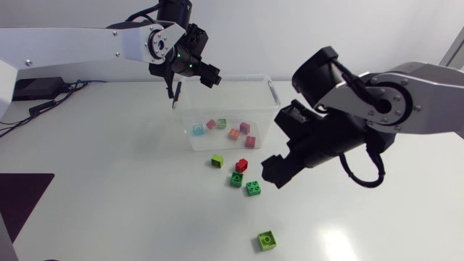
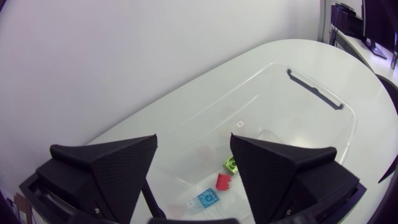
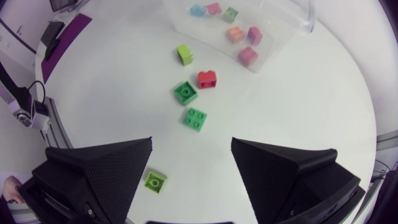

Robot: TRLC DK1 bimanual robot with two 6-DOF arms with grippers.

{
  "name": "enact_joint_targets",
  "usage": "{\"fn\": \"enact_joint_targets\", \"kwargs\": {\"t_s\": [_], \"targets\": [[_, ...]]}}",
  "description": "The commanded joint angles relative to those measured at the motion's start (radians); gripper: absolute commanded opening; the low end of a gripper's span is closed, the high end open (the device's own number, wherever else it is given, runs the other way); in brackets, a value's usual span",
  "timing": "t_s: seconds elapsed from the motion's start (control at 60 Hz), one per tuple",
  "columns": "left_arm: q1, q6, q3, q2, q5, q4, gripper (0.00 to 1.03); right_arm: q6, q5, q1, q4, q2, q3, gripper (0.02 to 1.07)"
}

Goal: Place the duplo bricks in the container

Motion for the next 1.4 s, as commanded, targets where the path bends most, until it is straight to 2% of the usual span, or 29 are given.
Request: {"fn": "enact_joint_targets", "kwargs": {"t_s": [0.0, 0.233, 0.45, 0.7, 0.933, 1.25, 1.333, 1.383], "targets": [[0.006, -0.05, 0.065, 0.012, -0.01, -0.034, 0.98, 0.021, -0.015, 0.027, -0.032, 0.035, -0.038, 0.95], [-0.003, -0.08, 0.102, -0.05, -0.022, -0.142, 0.98, -0.001, -0.012, 0.129, -0.045, 0.09, -0.099, 0.95], [-0.006, -0.114, 0.068, -0.122, -0.045, -0.189, 0.98, -0.015, 0.024, 0.145, 0.033, 0.128, -0.173, 0.95], [-0.029, -0.139, 0.032, -0.206, -0.097, -0.214, 0.98, 0.036, 0.029, 0.155, 0.024, 0.176, -0.167, 0.95], [-0.035, -0.14, 0.013, -0.237, -0.104, -0.225, 0.98, 0.045, -0.003, 0.212, 0.019, 0.193, -0.167, 0.95], [-0.033, -0.137, -0.008, -0.285, -0.107, -0.246, 0.98, 0.053, -0.008, 0.218, 0.022, 0.276, -0.17, 0.94], [-0.035, -0.143, -0.028, -0.314, -0.11, -0.246, 0.98, 0.057, -0.008, 0.218, 0.02, 0.296, -0.162, 0.88], [-0.035, -0.143, -0.043, -0.338, -0.111, -0.246, 0.98, 0.059, -0.008, 0.218, 0.022, 0.299, -0.159, 0.79]]}}
